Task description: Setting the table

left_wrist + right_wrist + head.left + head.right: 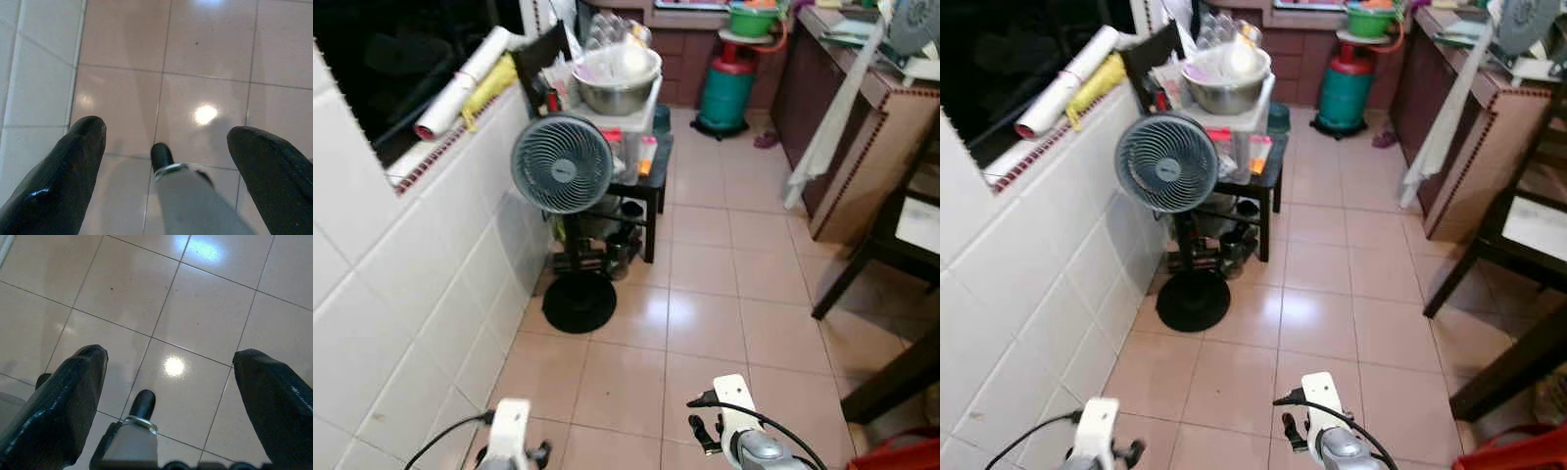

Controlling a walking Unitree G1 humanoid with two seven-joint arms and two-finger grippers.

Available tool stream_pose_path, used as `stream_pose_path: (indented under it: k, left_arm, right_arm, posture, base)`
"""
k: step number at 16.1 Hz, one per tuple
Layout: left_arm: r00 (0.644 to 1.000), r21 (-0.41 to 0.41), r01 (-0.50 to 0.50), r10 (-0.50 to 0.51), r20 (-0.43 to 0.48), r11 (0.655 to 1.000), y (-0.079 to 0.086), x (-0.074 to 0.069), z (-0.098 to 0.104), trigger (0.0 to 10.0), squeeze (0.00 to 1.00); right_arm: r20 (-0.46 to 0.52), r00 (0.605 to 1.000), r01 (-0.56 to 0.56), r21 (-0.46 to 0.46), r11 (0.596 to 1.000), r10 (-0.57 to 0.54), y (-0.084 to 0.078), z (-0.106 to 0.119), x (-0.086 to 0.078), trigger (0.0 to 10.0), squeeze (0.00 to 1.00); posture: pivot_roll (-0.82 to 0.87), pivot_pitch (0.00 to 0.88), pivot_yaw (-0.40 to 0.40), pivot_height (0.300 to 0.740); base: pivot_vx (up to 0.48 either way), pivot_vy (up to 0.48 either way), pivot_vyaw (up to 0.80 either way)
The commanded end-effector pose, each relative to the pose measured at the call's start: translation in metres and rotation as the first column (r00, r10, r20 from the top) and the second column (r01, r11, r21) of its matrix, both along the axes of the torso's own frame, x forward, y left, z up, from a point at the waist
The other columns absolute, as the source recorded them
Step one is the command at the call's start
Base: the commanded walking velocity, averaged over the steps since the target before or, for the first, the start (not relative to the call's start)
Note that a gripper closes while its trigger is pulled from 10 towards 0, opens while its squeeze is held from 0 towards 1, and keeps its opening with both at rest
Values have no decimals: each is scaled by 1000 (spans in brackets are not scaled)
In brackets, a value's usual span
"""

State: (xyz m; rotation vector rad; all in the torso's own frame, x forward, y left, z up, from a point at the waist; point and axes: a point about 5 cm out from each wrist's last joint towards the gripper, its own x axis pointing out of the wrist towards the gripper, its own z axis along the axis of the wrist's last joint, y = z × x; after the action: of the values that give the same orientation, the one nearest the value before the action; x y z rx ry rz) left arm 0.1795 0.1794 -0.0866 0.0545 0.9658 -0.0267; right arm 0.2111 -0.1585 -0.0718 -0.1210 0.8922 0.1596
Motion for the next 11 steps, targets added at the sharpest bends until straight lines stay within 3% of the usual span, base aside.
stream_pose_path:
  k: [1, 3, 11]
  left_arm:
    - [1000, 23, 5, -5, -12, 1000, -1, 0, 0, 10000, 0]
    - [1000, 21, 19, -19, -5, 1000, -13, 6, 1, 10000, 0]
    - [1000, 21, 19, -19, -5, 1000, -13, 6, 1, 10000, 0]
  right_arm:
    - [-6, 1000, 14, -13, 1000, -14, -2, 0, 1, 10000, 0]
    - [-18, 999, 32, -12, 999, -32, -2, -1, -1, 10000, 0]
    - [-18, 999, 32, -12, 999, -32, -2, -1, -1, 10000, 0]
  posture:
    - [35, 0, -10, 740]
    - [34, 0, -7, 740]
    - [34, 0, -7, 740]
  base:
    - [0, 0, 0]
    - [0, 0, 0]
    - [0, 0, 0]
